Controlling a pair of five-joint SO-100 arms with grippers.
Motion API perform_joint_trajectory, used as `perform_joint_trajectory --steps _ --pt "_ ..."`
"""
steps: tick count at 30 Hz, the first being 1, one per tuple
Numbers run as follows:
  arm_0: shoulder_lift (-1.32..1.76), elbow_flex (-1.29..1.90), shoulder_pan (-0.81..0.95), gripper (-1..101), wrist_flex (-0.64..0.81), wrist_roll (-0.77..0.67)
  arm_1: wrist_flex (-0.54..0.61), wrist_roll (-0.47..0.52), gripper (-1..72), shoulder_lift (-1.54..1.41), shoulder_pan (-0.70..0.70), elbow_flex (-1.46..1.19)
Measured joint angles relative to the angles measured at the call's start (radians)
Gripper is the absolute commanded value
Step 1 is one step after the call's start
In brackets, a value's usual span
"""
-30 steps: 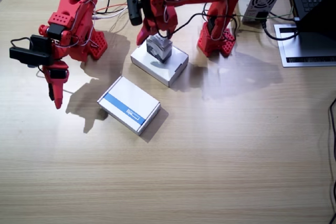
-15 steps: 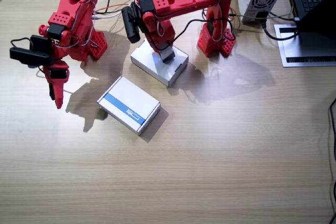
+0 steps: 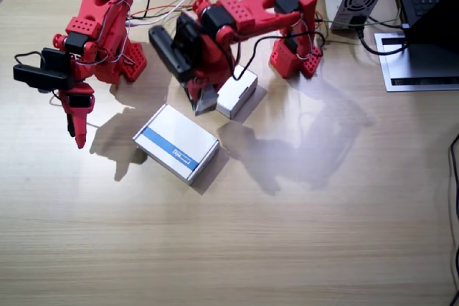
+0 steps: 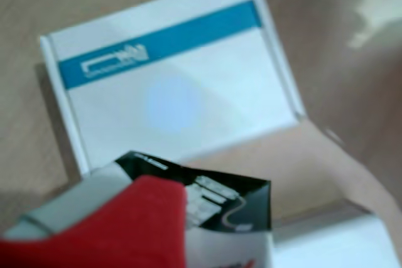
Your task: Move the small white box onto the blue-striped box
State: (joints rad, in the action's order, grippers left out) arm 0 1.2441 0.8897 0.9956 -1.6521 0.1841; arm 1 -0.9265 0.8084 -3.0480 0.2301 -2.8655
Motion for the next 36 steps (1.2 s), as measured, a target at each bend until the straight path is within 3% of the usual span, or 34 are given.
perform_joint_trajectory --steps 7,10,17,24,25,26,28,29,32,36 --pt "-0.469 -0.449 -0.031 20 -0.003 0.066 -0.015 0.0 43.5 0.0 0.0 0.0" --pt "-0.541 -0.541 -0.029 30 -0.005 0.086 -0.015 0.0 43.5 0.0 0.0 0.0" --pt "-0.532 -0.552 -0.034 37 -0.003 0.107 -0.015 0.0 43.2 0.002 -0.02 0.0" --pt "-0.255 -0.512 -0.041 36 -0.005 0.156 -0.015 0.0 43.0 -0.003 -0.032 0.0" --pt "-0.206 -0.485 -0.041 36 -0.005 0.163 -0.015 0.0 41.6 -0.003 -0.031 0.0" --pt "-0.133 -0.439 -0.043 32 -0.005 0.173 -0.015 0.0 31.7 -0.003 -0.032 0.0" --pt "0.055 -0.322 -0.091 7 -0.005 0.215 -0.031 0.0 1.0 -0.003 -0.064 0.0" --pt "0.167 -0.25 -0.14 0 -0.005 0.258 -0.034 0.0 0.1 -0.003 -0.084 0.0" --pt "0.528 0.046 -0.416 0 0.025 0.402 -0.098 0.0 0.1 -0.003 -0.146 0.0" --pt "1.095 0.715 -0.822 0 0.259 0.569 -0.135 0.0 0.1 -0.003 -0.189 0.0"
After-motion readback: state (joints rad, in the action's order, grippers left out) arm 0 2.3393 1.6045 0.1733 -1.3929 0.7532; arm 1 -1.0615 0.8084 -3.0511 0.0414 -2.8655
